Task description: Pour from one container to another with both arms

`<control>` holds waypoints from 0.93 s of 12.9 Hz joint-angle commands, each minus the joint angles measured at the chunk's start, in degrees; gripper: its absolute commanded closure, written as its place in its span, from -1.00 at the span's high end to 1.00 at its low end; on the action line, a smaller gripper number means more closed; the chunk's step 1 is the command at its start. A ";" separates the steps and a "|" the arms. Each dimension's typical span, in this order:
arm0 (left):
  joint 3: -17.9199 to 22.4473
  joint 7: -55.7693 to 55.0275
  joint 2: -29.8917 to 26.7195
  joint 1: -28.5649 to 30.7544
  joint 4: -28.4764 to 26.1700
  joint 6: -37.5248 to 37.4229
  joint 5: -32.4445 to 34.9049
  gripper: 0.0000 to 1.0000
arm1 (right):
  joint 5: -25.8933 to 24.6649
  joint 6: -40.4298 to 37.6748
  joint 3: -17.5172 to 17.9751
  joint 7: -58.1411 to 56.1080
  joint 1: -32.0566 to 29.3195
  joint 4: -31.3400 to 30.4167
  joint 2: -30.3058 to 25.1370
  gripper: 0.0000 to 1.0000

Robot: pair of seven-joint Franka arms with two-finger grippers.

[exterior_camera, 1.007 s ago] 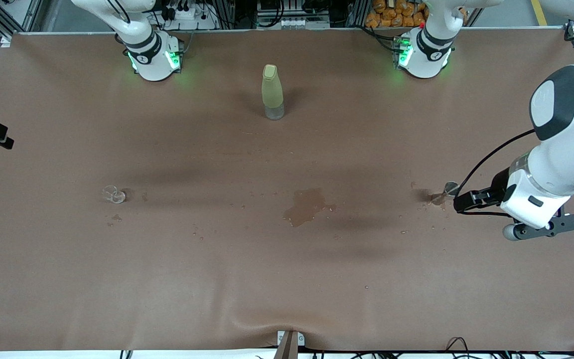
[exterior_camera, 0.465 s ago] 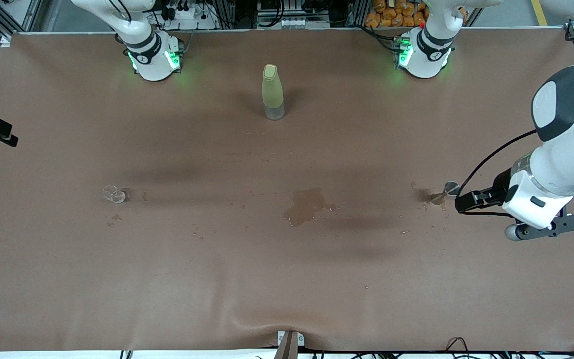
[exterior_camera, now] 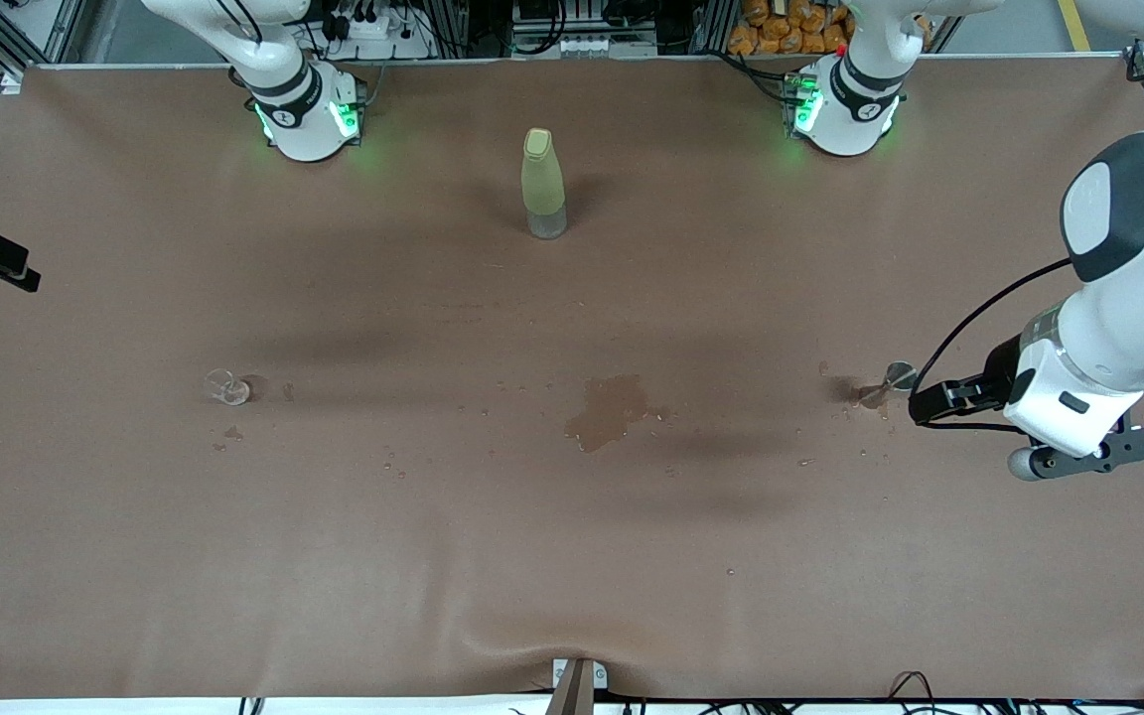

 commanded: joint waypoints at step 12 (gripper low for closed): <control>-0.05 -0.14 -2.97 0.18 -1.36 -0.27 1.31 1.00 | 15.92 6.49 -0.31 -38.23 -10.16 -1.90 8.61 1.00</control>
